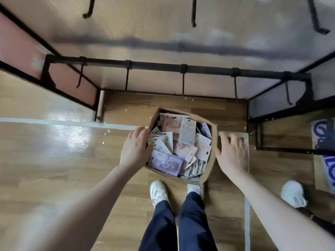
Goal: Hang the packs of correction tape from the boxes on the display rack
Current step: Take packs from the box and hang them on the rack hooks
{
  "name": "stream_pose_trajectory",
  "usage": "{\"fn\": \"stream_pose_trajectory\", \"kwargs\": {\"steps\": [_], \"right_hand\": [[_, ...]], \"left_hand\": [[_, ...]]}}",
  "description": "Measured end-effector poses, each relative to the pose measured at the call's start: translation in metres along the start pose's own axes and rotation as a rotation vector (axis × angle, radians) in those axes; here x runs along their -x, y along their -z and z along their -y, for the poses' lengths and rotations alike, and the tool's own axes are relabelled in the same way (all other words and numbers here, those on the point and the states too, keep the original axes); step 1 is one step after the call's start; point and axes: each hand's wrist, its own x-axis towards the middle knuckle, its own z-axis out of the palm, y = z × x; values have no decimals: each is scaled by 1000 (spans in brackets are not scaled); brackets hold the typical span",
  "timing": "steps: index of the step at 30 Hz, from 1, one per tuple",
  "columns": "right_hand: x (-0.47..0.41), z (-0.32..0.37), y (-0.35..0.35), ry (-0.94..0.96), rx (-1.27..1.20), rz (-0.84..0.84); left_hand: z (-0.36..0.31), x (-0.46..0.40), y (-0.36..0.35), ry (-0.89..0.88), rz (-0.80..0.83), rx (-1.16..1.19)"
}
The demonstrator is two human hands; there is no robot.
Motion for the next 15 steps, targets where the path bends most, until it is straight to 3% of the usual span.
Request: {"fn": "stream_pose_trajectory", "kwargs": {"steps": [8, 15], "right_hand": [[-25, -12, -118, 112, 46, 186], [-54, -11, -185, 166, 63, 310]], "left_hand": [[41, -12, -125, 29, 281, -120], [61, -31, -190, 111, 409, -247]]}}
